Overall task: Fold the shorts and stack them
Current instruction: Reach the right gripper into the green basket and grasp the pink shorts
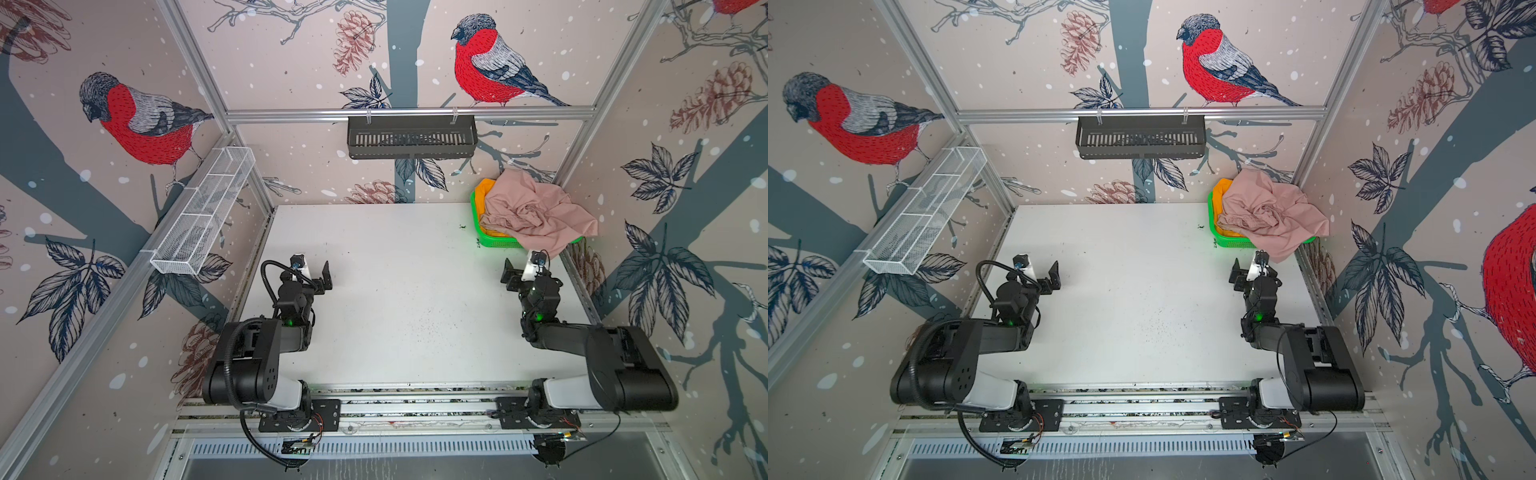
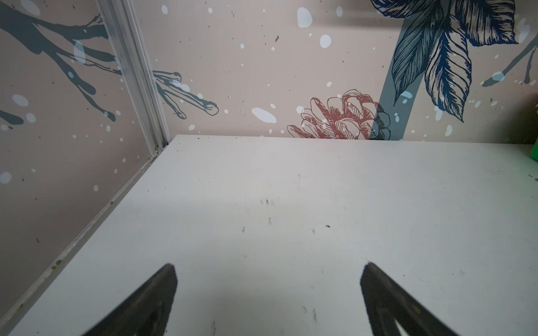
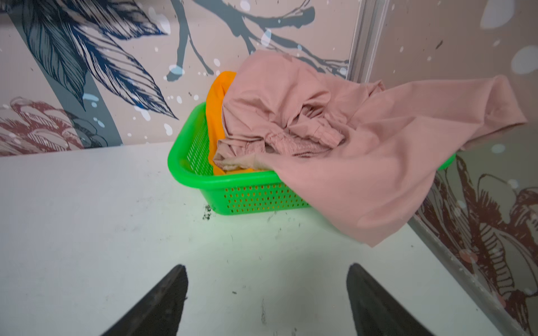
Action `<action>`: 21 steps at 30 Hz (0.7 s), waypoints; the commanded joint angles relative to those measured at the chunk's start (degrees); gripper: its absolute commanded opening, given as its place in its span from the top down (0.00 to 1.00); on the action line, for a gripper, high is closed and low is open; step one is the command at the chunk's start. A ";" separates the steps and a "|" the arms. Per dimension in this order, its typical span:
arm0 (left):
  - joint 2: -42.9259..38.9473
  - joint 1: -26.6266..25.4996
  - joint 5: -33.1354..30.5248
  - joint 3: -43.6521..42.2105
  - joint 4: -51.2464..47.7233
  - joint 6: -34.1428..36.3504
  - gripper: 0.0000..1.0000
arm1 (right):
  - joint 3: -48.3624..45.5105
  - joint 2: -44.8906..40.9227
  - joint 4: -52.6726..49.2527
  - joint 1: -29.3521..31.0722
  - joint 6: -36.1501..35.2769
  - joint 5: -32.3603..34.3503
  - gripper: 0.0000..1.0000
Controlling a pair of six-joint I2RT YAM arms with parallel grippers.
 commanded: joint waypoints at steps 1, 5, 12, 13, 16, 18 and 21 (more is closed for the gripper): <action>-4.54 0.02 0.45 3.54 -12.58 -1.82 0.01 | 1.54 -8.01 -11.85 0.33 3.01 1.97 0.14; -12.30 -0.10 6.02 6.53 -22.37 -6.78 0.01 | 5.35 -16.33 -22.19 0.70 5.21 1.07 0.13; -20.22 -3.03 5.66 15.88 -42.32 -14.51 0.01 | 26.89 -7.04 -38.51 0.70 3.13 0.28 0.12; -20.83 -3.42 6.24 16.56 -43.83 -14.79 0.01 | 30.09 -4.03 -40.31 0.62 2.83 1.15 0.12; -22.64 -4.04 7.41 18.42 -47.71 -16.72 0.01 | 41.75 5.62 -47.51 0.09 1.83 2.51 0.12; -23.41 -4.14 10.05 19.23 -49.42 -17.95 0.01 | 48.24 12.13 -49.62 -0.17 0.61 2.08 0.12; -23.87 -4.54 13.20 20.47 -51.48 -19.46 0.01 | 55.84 20.67 -51.03 -0.22 -0.94 1.61 0.12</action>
